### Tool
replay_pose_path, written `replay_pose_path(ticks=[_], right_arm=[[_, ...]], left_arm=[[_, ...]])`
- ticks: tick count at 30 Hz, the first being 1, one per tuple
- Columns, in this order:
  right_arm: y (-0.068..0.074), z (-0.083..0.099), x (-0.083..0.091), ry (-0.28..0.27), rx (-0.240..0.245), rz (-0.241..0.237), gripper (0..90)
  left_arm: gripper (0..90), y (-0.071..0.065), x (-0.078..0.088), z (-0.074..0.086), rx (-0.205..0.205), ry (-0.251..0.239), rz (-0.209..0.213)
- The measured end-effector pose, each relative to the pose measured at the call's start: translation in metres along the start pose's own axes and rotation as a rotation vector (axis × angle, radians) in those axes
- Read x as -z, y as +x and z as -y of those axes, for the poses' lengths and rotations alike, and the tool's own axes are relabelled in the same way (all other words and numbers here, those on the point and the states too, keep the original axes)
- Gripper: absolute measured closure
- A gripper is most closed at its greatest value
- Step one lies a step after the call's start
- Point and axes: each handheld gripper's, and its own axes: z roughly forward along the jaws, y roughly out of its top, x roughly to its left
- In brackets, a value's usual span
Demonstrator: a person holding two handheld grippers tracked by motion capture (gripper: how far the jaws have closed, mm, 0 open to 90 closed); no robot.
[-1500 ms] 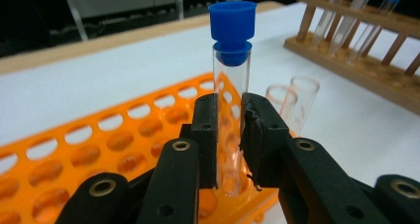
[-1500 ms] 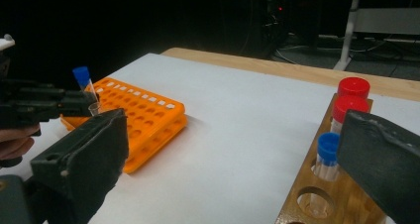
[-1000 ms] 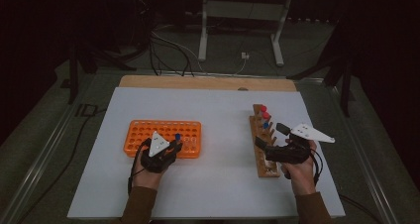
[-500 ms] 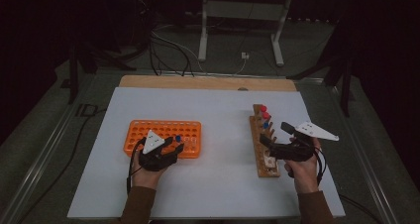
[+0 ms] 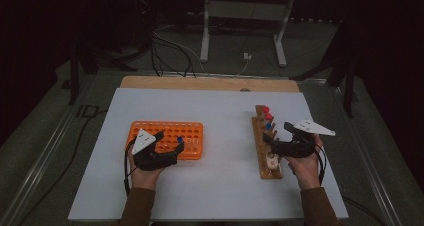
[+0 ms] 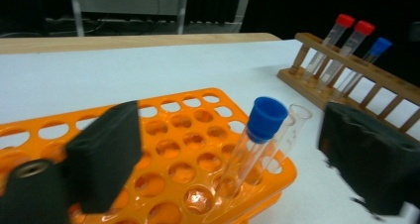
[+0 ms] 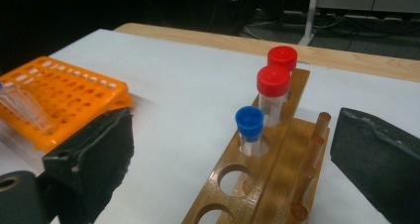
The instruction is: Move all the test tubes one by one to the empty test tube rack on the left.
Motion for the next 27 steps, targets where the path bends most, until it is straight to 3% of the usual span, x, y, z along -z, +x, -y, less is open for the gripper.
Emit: replay_pose_path(ticks=[5, 8, 13, 17, 27], right_arm=[[-0.002, 0.001, -0.010, 0.018, 0.021, 0.015, 10.1], [-0.003, 0.001, -0.014, 0.024, 0.043, 0.021, 17.4], [-0.002, 0.003, -0.021, 0.043, 0.094, 0.040, 39.8], [-0.002, 0.004, -0.027, 0.070, 0.127, 0.061, 52.5], [-0.007, 0.006, -0.039, 0.095, 0.096, 0.066, 69.2]], left_arm=[[7.4, -0.001, 0.002, -0.003, 0.008, -0.012, 0.019], [0.3, -0.004, 0.001, -0.005, -0.006, -0.002, 0.022], [0.3, -0.010, 0.003, -0.009, -0.036, -0.016, 0.017], [0.3, -0.011, 0.004, -0.010, -0.036, -0.021, 0.012], [0.3, -0.010, 0.003, -0.010, -0.016, -0.017, 0.003]])
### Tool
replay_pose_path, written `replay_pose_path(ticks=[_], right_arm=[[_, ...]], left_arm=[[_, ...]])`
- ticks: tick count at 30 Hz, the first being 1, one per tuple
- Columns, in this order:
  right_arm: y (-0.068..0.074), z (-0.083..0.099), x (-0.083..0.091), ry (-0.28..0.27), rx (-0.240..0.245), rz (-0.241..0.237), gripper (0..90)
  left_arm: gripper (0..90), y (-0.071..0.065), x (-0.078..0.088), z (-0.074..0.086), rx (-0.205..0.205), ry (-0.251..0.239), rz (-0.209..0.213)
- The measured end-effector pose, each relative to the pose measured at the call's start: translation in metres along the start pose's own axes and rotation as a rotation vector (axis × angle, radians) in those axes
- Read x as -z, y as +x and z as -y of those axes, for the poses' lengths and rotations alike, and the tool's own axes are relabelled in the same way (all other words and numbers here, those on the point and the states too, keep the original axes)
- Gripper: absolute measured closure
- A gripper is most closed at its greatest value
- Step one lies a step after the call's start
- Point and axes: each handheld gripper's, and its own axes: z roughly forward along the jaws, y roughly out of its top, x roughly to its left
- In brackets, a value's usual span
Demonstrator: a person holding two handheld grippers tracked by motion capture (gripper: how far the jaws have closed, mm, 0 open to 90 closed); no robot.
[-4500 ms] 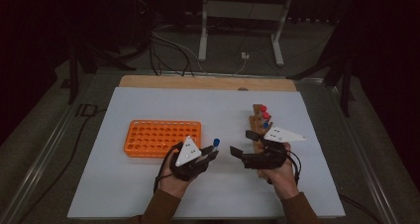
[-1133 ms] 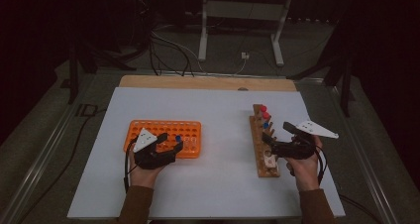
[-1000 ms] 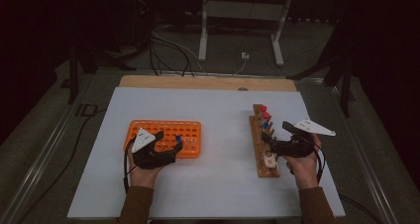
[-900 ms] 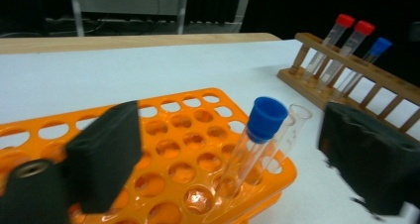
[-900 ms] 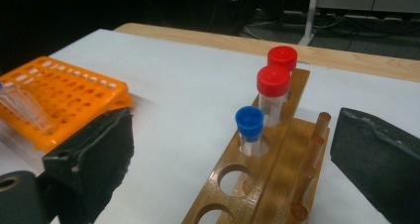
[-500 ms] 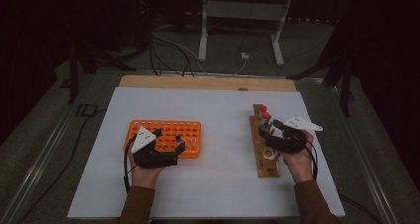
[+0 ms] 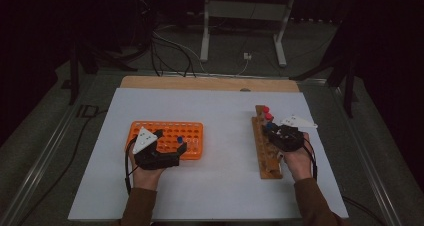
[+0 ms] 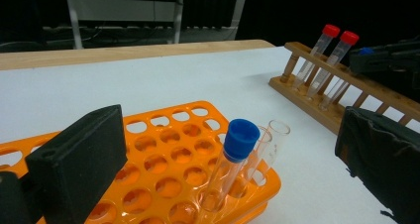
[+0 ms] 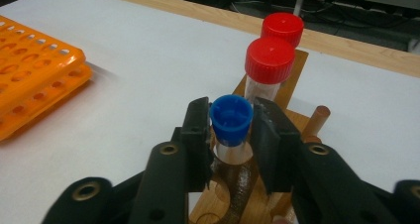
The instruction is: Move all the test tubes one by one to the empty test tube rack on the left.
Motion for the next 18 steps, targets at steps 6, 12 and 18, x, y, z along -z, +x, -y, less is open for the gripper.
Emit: replay_pose_path(ticks=[6, 12, 18], right_arm=[[0.0024, 0.0012, -0.0037, 0.017, 0.003, 0.008, 71.9], [0.0030, 0.0014, -0.0041, 0.013, 0.001, 0.021, 75.0], [0.0024, -0.0005, 0.0005, -0.009, -0.012, 0.019, 75.2]], left_arm=[[0.3, 0.0002, -0.0002, 0.0001, 0.004, 0.002, 0.002], [0.3, 0.0009, -0.0007, 0.0008, 0.014, 0.004, 0.003], [0.3, -0.0003, -0.0019, 0.0012, 0.015, 0.006, 0.006]])
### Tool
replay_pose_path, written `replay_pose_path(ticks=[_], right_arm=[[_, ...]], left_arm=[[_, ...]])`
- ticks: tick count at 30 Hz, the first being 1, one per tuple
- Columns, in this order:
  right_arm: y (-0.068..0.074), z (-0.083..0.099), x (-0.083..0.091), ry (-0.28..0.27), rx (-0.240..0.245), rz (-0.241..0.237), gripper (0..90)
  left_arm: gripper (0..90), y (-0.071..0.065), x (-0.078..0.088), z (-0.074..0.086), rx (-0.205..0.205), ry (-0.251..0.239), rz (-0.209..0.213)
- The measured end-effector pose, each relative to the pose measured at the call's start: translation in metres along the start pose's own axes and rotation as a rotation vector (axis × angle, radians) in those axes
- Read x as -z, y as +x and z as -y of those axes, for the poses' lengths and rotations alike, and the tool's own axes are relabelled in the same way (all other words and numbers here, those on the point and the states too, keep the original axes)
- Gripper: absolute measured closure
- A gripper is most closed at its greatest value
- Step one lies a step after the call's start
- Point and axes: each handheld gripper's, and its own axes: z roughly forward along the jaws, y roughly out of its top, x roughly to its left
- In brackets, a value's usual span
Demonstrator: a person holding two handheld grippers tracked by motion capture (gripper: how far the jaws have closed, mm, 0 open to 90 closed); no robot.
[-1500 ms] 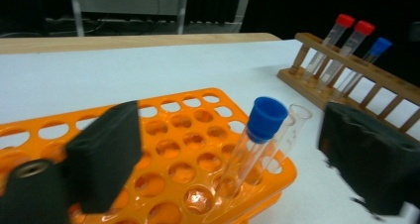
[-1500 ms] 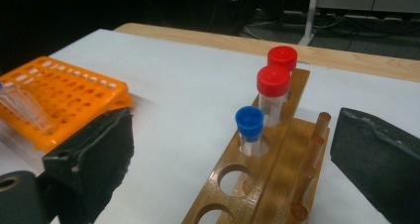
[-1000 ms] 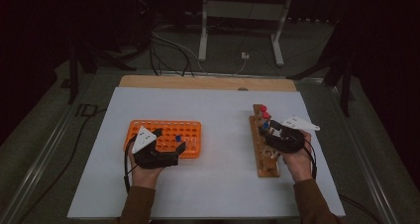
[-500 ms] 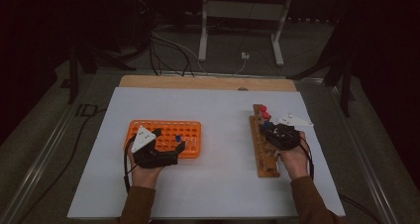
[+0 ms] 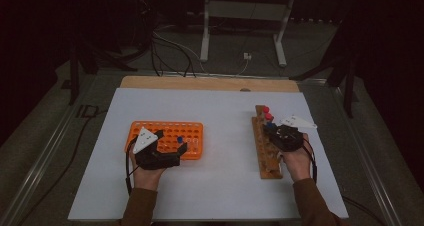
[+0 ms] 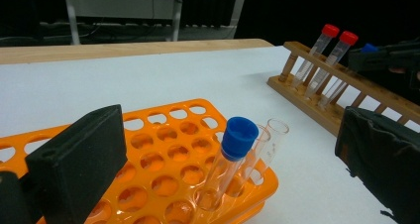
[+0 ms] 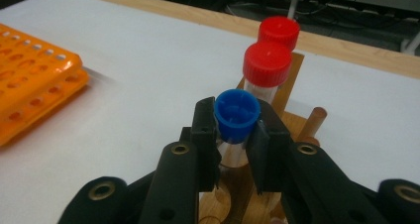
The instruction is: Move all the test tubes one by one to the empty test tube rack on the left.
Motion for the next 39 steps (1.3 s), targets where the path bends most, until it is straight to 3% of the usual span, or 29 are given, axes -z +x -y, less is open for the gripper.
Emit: replay_pose_path(ticks=[20, 26, 36, 39], right_arm=[[-0.002, -0.011, 0.032, -0.094, -0.021, 0.015, 75.4], [0.002, -0.020, 0.044, -0.140, -0.006, 0.019, 75.5], [0.012, -0.023, 0.056, -0.188, -0.001, -0.021, 75.5], [0.018, -0.022, 0.053, -0.172, 0.016, -0.036, 75.5]], left_arm=[[0.3, -0.002, -0.001, 0.001, -0.002, -0.004, -0.001], [0.3, -0.004, -0.001, 0.000, -0.015, -0.003, -0.005], [0.3, -0.006, 0.002, -0.005, -0.030, -0.014, -0.004], [0.3, -0.006, 0.003, -0.007, -0.031, -0.021, -0.005]])
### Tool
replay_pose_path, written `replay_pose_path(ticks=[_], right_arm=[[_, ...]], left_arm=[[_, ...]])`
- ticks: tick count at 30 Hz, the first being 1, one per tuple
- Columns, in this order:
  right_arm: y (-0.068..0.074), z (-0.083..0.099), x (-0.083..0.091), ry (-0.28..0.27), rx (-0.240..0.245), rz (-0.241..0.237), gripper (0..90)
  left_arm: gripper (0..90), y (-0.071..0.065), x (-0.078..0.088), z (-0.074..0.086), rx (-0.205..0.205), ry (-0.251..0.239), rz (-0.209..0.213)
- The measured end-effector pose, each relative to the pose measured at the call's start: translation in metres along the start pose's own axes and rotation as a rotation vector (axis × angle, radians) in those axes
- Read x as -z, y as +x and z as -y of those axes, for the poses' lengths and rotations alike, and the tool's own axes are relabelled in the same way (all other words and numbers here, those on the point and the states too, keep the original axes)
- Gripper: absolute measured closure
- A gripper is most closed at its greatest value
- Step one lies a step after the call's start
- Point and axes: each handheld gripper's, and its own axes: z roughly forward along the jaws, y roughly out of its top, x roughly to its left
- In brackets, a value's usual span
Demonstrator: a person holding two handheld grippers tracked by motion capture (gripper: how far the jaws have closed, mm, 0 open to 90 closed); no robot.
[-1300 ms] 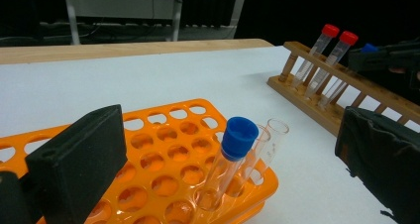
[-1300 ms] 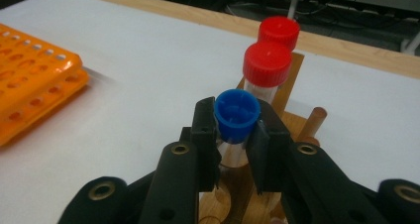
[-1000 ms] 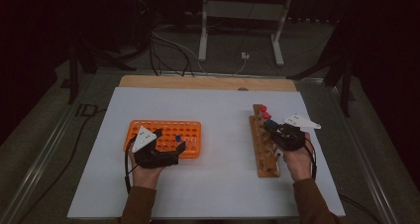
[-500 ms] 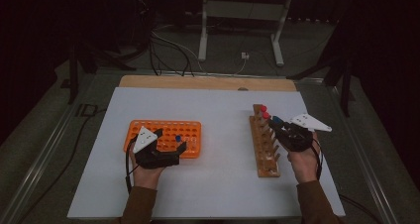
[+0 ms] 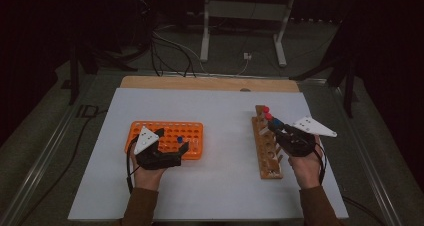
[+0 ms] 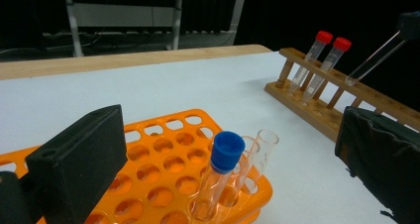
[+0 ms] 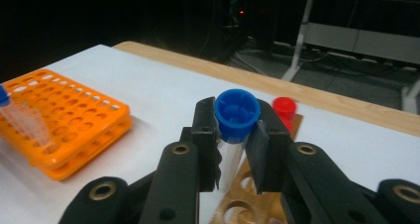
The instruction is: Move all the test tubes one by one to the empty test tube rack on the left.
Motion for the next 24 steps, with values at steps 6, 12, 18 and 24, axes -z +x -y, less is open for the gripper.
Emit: replay_pose_path(ticks=[6, 12, 18, 24], right_arm=[[0.010, 0.003, -0.004, 0.013, -0.016, -0.064, 75.4], [0.018, 0.006, -0.007, 0.029, -0.008, -0.109, 75.4], [0.026, 0.010, -0.011, 0.049, -0.013, -0.136, 75.4], [0.035, 0.010, -0.013, 0.053, -0.023, -0.176, 75.4]], left_arm=[[0.3, -0.005, 0.001, -0.003, -0.027, -0.009, -0.001], [0.3, -0.020, -0.004, -0.005, -0.068, -0.006, 0.021], [0.5, -0.036, -0.008, -0.011, -0.059, -0.029, 0.102], [0.9, -0.056, -0.015, -0.012, -0.103, -0.020, 0.144]])
